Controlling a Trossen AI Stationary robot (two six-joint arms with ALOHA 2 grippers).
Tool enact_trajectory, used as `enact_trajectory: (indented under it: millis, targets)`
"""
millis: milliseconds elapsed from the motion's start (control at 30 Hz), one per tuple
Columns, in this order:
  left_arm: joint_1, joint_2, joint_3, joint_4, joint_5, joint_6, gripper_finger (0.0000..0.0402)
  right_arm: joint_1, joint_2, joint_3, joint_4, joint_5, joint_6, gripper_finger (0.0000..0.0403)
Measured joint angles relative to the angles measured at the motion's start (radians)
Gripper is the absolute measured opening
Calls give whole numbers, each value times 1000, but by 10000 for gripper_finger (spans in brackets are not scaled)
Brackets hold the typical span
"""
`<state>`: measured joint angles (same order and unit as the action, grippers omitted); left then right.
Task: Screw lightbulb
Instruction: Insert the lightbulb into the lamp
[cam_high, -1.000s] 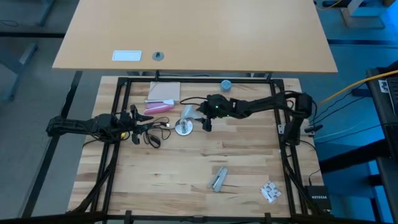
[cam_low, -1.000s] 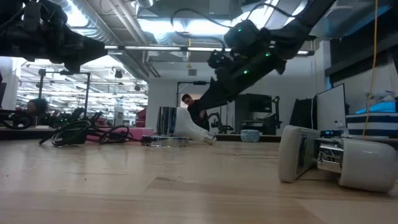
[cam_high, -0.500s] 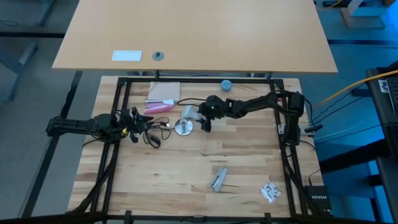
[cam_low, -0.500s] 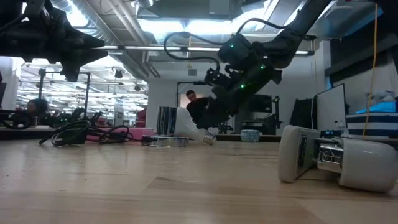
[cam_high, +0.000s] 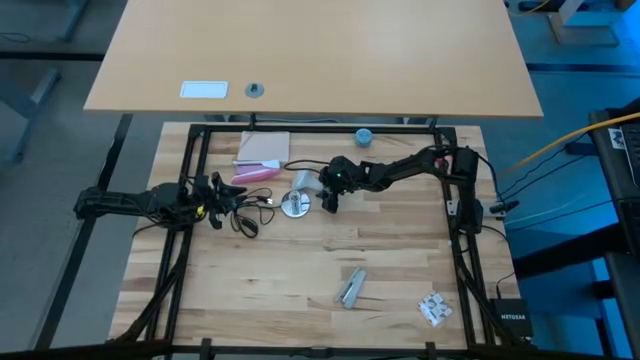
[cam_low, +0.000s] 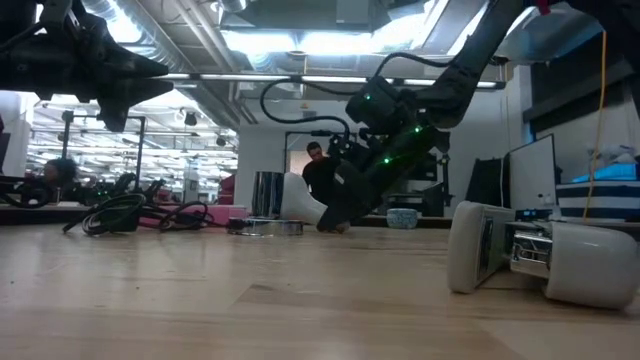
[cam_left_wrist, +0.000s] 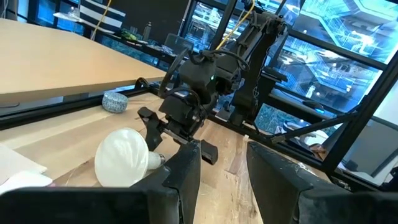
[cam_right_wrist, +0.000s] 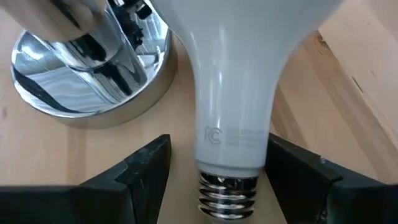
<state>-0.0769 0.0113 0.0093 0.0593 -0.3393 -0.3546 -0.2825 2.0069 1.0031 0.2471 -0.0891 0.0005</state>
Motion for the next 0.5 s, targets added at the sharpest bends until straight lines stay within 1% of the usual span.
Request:
enact_trajectory:
  millis: [167, 367, 500]
  targets:
    - [0, 0, 0, 0, 0, 0, 123, 0, 4, 0, 13, 21, -5, 253]
    - [0, 0, 0, -1, 0, 2, 123, 0, 10, -2, 109, 27, -8, 253]
    - [0, 0, 0, -1, 0, 3, 123, 0, 10, -2, 139, 45, -8, 253]
